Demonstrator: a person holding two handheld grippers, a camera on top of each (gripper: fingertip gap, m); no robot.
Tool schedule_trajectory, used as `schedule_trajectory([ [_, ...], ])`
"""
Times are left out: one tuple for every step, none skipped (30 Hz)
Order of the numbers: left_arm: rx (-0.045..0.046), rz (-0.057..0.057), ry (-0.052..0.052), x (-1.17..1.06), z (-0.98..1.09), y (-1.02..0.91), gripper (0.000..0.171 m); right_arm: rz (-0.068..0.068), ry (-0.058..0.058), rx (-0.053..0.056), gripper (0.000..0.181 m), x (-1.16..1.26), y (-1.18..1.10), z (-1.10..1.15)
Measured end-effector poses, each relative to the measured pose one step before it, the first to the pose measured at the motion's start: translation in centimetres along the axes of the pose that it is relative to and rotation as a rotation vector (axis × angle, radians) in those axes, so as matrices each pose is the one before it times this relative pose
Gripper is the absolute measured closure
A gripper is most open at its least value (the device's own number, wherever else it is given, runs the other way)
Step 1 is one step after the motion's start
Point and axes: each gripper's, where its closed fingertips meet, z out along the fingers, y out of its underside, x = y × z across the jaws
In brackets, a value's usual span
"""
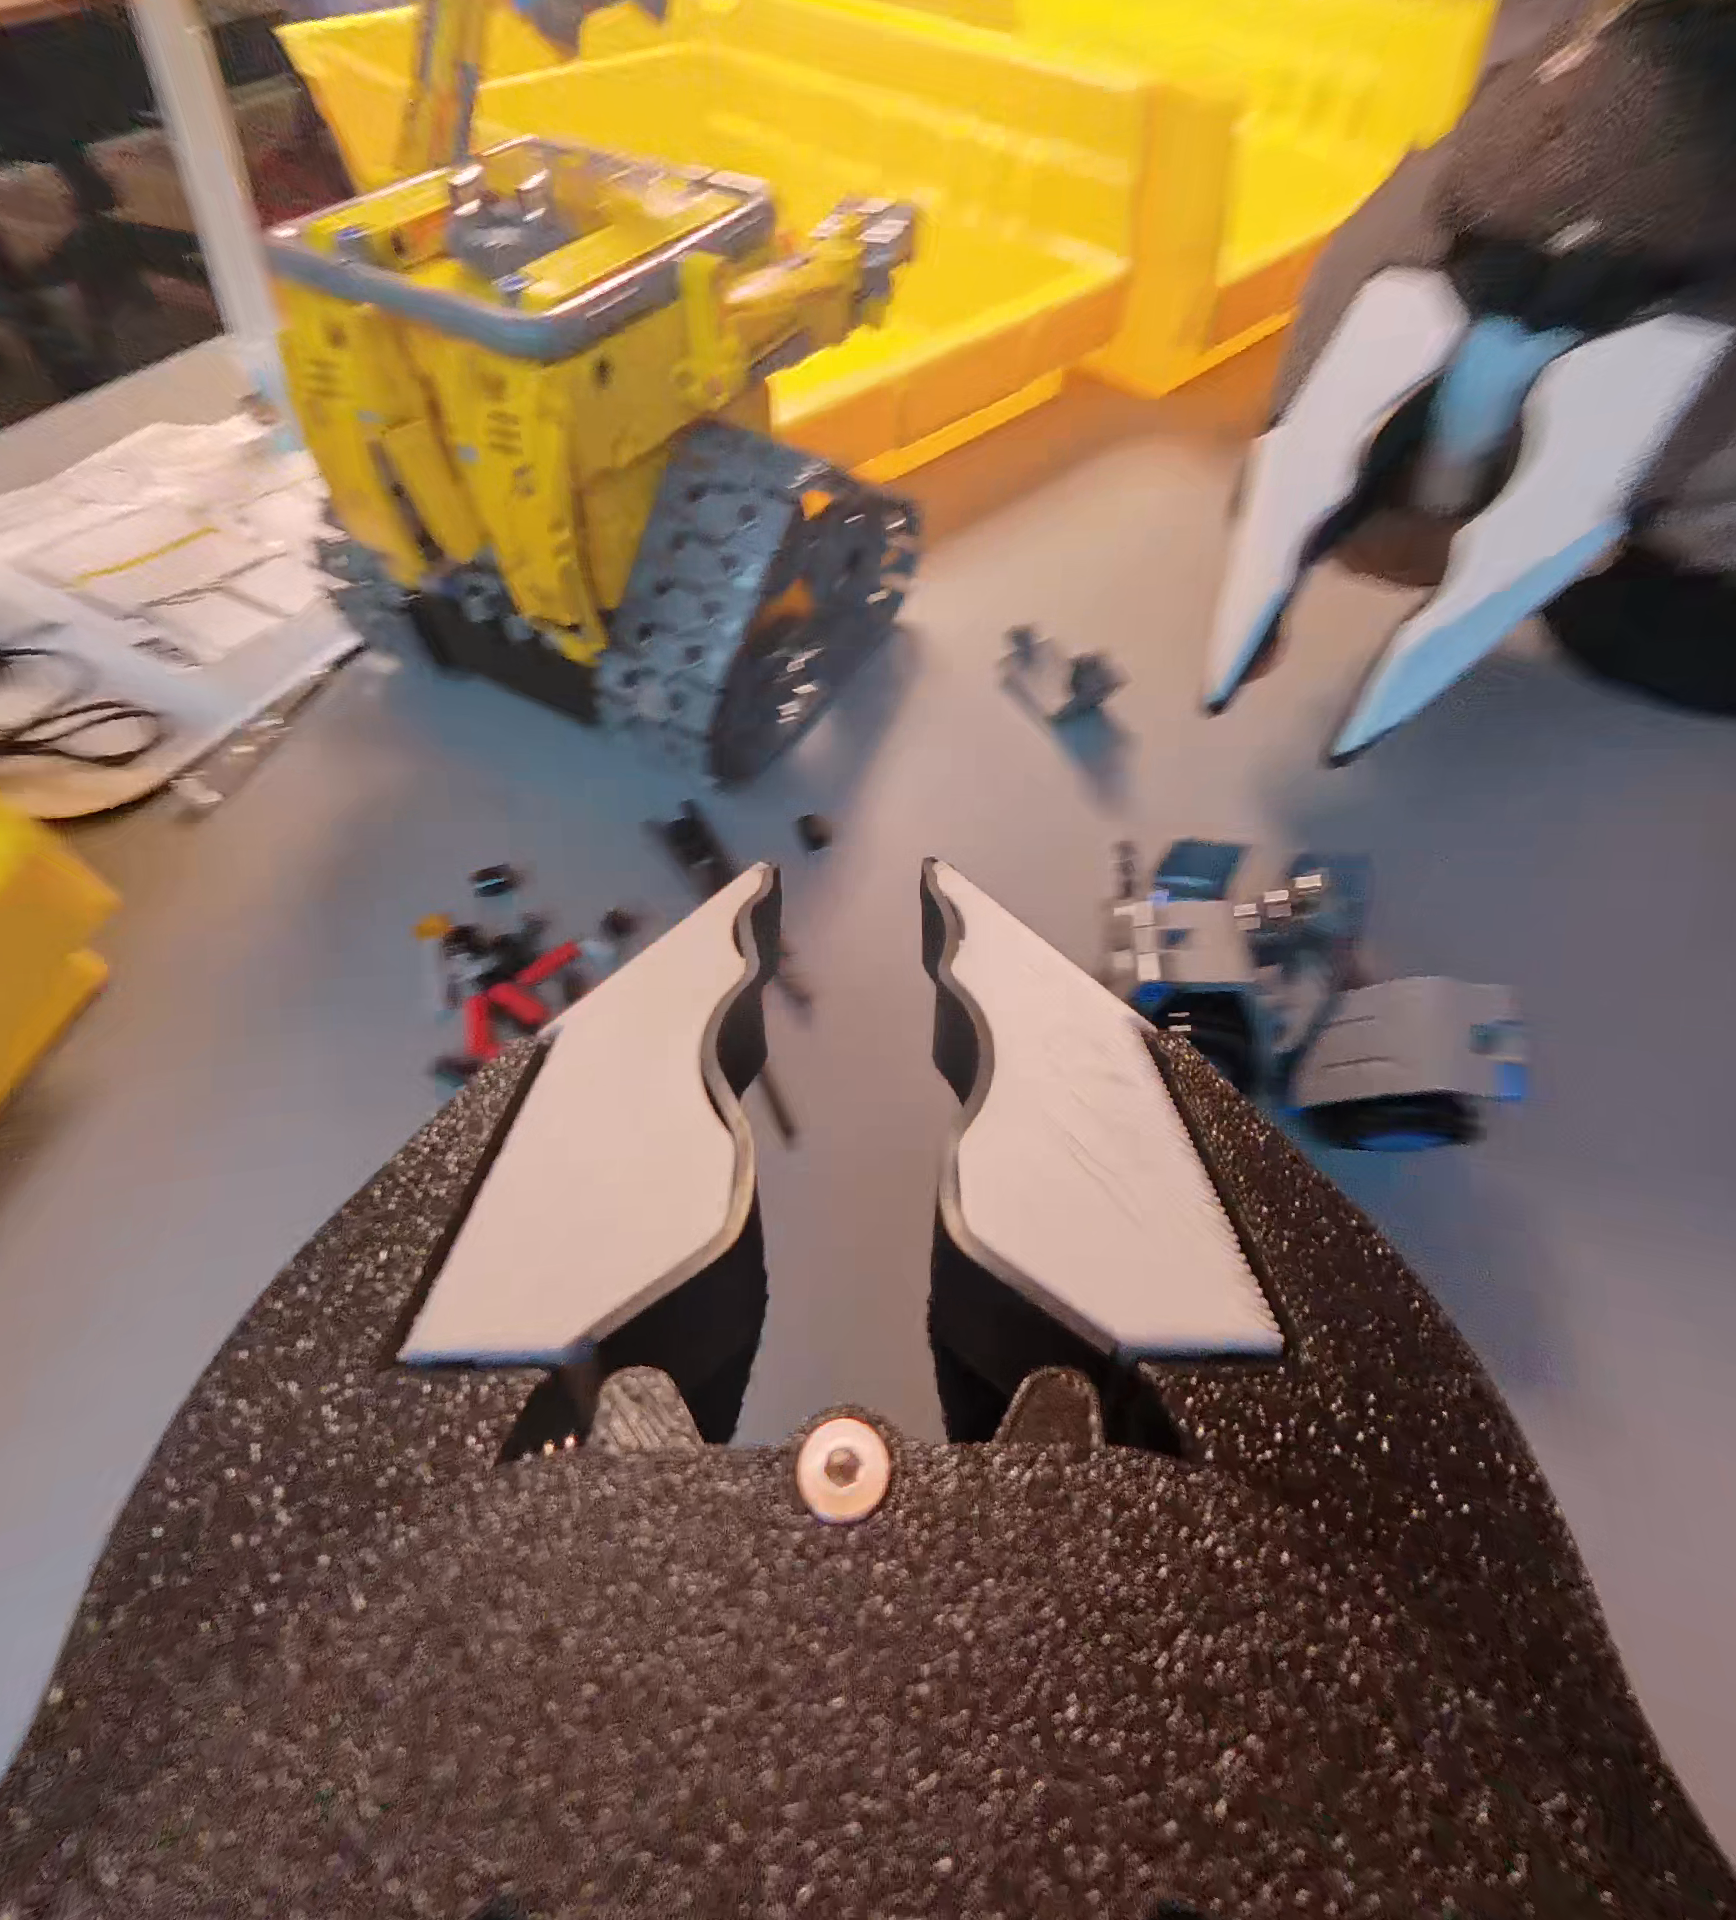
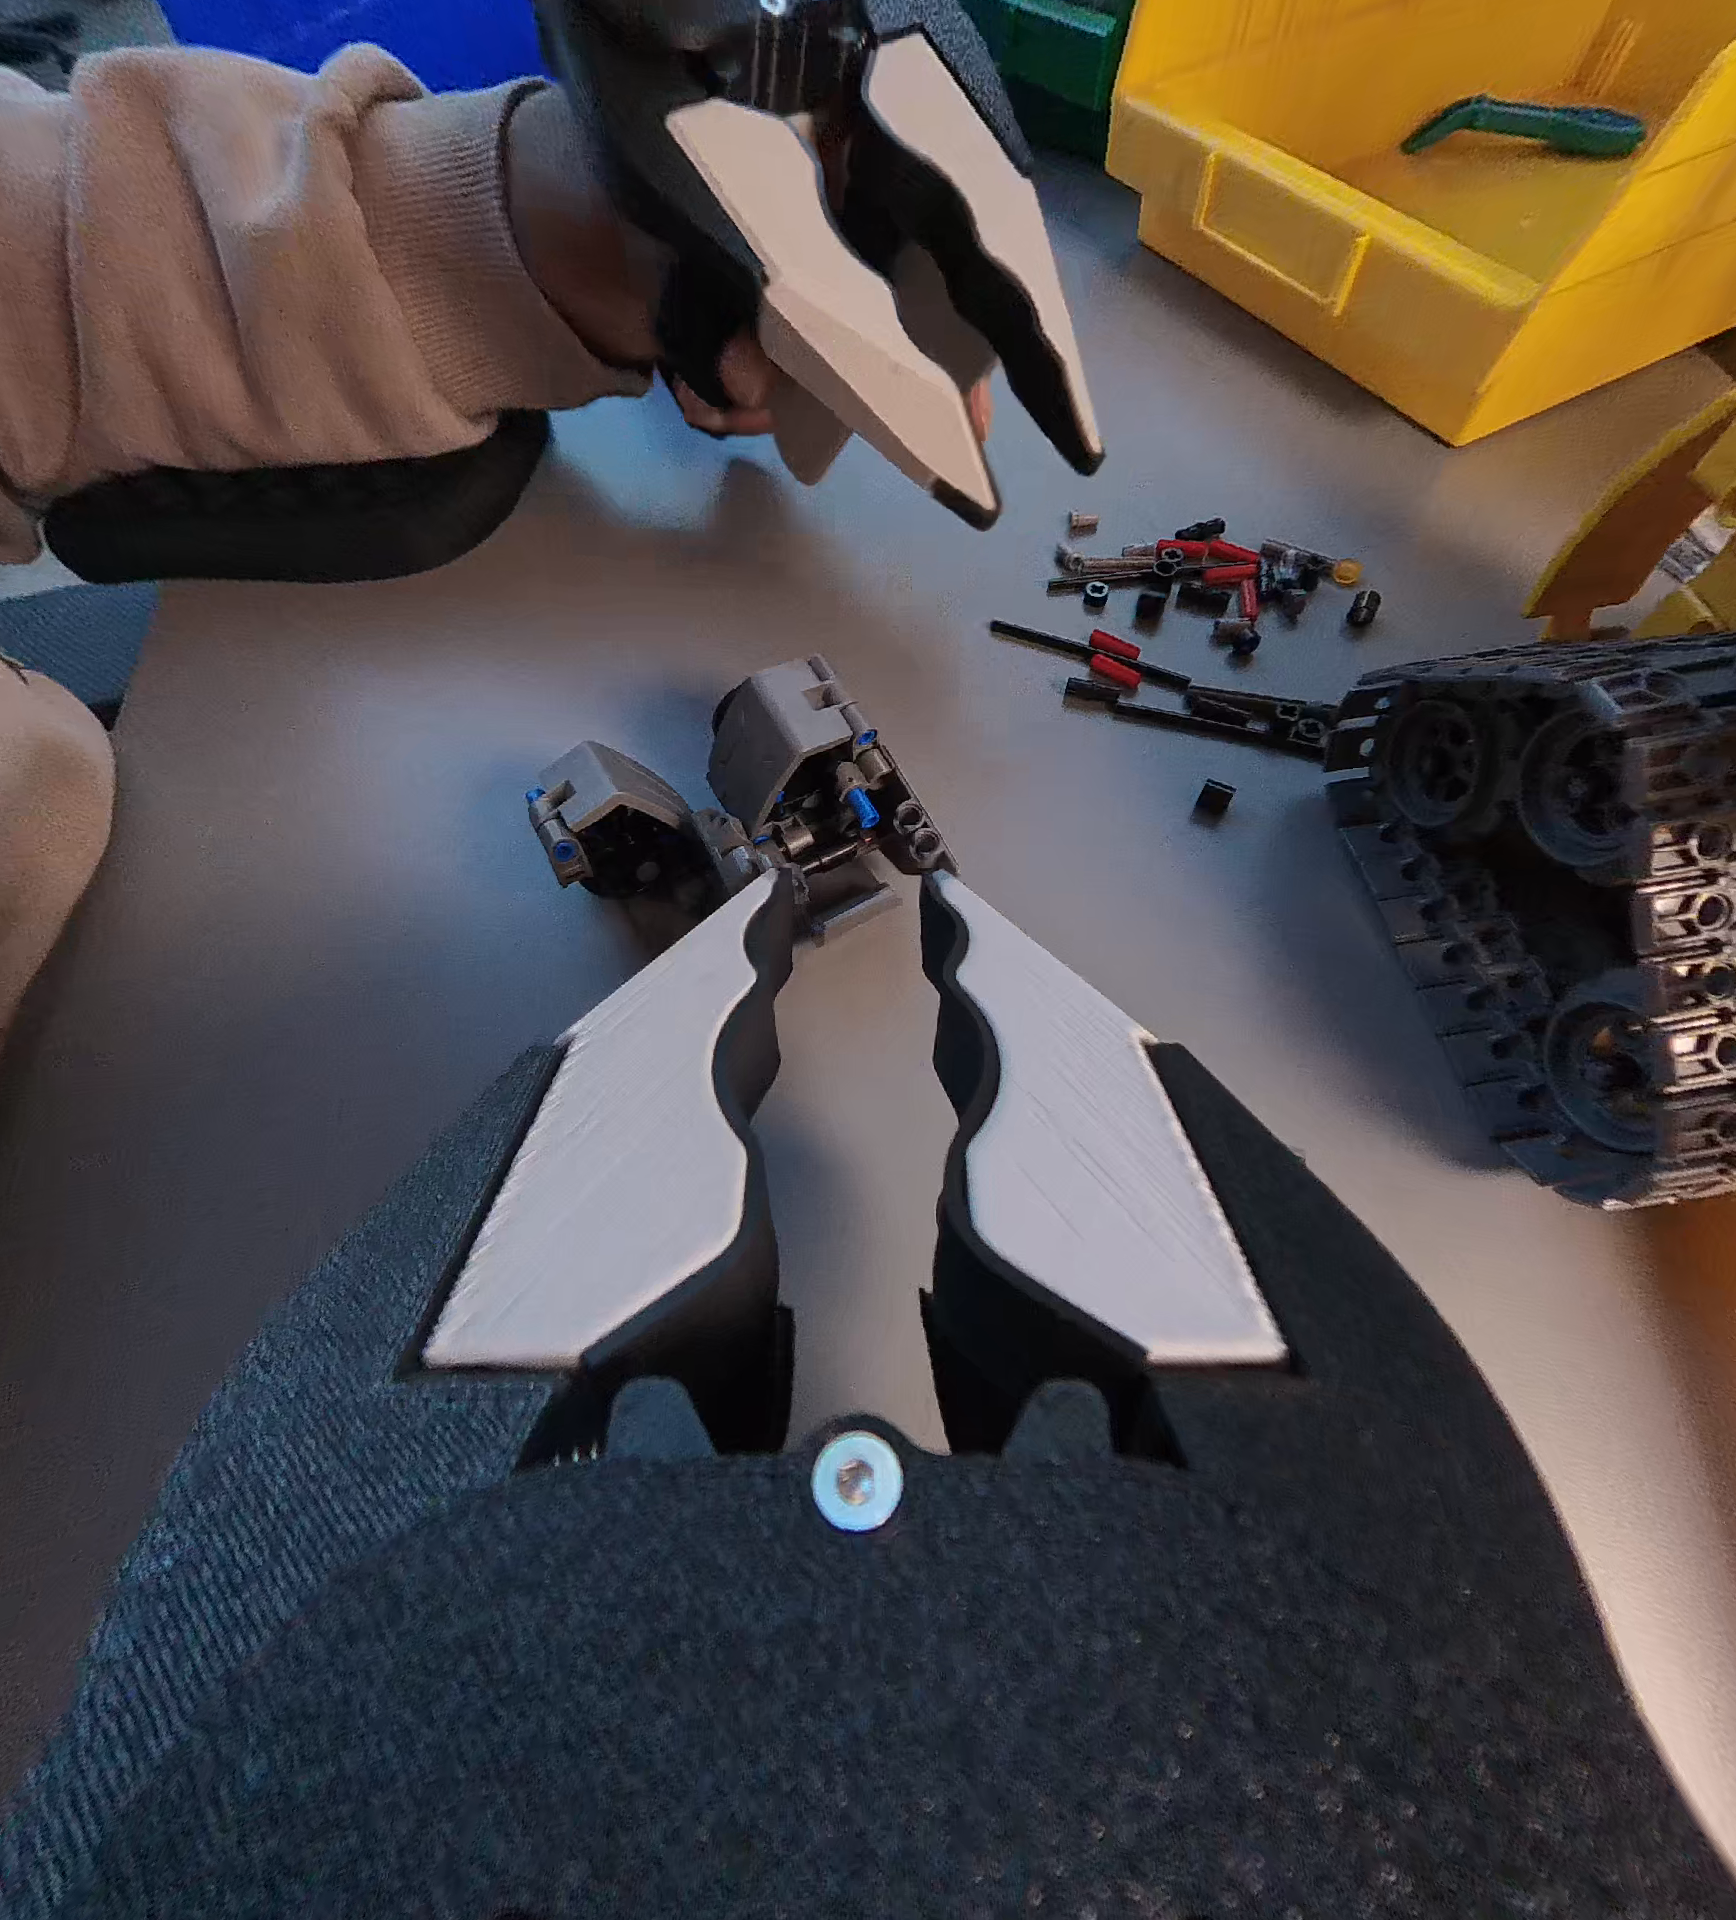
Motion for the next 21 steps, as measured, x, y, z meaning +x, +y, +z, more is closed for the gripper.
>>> schedule_trajectory([
  [0.02279,-0.043,0.0885,1.526,-0.308,-0.317,0.143,-0.0131,-0.0019,-0.0018,0.157,-0.162,0.035,0.074],
  [0.00376,-0.0476,0.0823,1.43,-0.118,0.095,0.138,-0.011,-0.0023,-0.0055,0.157,-0.165,0.084,0.127],
  [-0.00552,-0.0398,0.0605,1.112,0.041,0.367,0.132,-0.0092,-0.0052,-0.0077,0.157,-0.203,0.119,0.137],
  [-0.01344,-0.0232,0.0365,0.783,0.121,0.535,0.127,-0.009,-0.0068,-0.0054,0.157,-0.229,0.098,0.151],
  [-0.02458,-0.005,0.0159,0.511,0.164,0.564,0.123,-0.0099,-0.0082,-0.0032,0.157,-0.257,0.07,0.14],
  [-0.02143,0.0134,0.0028,0.345,0.134,0.34,0.12,-0.0113,-0.009,-0.0012,0.157,-0.293,0.021,0.131],
  [-0.00914,0.0209,-0.0009,0.262,0.134,0.113,0.119,-0.0135,-0.0079,0.0002,0.157,-0.286,-0.013,0.122],
  [-0.00631,0.0163,-0.0026,0.189,0.144,0.035,0.12,-0.0156,-0.0039,-0.0001,0.157,-0.25,-0.04,0.129],
  [-0.01476,0.0116,0.001,0.193,0.191,0.176,0.121,-0.0176,0.0004,-0.0005,0.157,-0.212,-0.038,0.143],
  [-0.0196,0.0102,0.0054,0.235,0.227,0.274,0.121,-0.0184,0.002,-0.0039,0.157,-0.211,0.02,0.187],
  [-0.01835,0.0108,0.0043,0.22,0.239,0.306,0.122,-0.0205,0.0048,-0.0053,0.157,-0.186,0.035,0.226],
  [-0.01898,0.0111,-0.0062,0.056,0.254,0.326,0.124,-0.0234,0.0094,-0.0047,0.157,-0.138,0.036,0.266],
  [-0.01802,0.0132,-0.0169,-0.081,0.245,0.244,0.13,-0.0233,0.0129,-0.0052,0.157,-0.077,0.024,0.309],
  [-0.01472,0.0195,-0.0183,-0.077,0.235,0.204,0.139,-0.0232,0.0114,-0.01,0.157,-0.1,0.087,0.334],
  [-0.00867,0.021,-0.0157,-0.032,0.217,0.098,0.14,-0.0257,0.0136,-0.0177,0.157,-0.064,0.211,0.369],
  [-0.00048,0.0202,-0.0076,0.083,0.119,-0.062,0.14,-0.0326,0.0149,-0.0293,0.162,-0.036,0.405,0.347],
  [0.00329,0.0178,-0.0102,0.005,0.033,-0.131,0.14,-0.0364,0.0154,-0.0326,0.166,-0.011,0.484,0.27],
  [0.00968,0.0116,-0.0196,-0.178,-0.06,-0.222,0.141,-0.0323,0.0149,-0.0061,0.166,0.026,0.055,0.074],
  [0.01442,0.0091,-0.0249,-0.293,-0.203,-0.297,0.142,-0.01,0.0029,-0.0029,0.166,-0.007,-0.032,-0.066],
  [0.02518,0.0075,-0.0152,-0.212,-0.367,-0.479,0.141,0.0099,-0.0034,-0.0098,0.167,0.068,0.111,-0.102],
  [0.03946,0.002,-0.0054,-0.084,-0.514,-0.732,0.139,0.0228,0.0004,0.0047,0.167,0.207,0.007,-0.164],
])
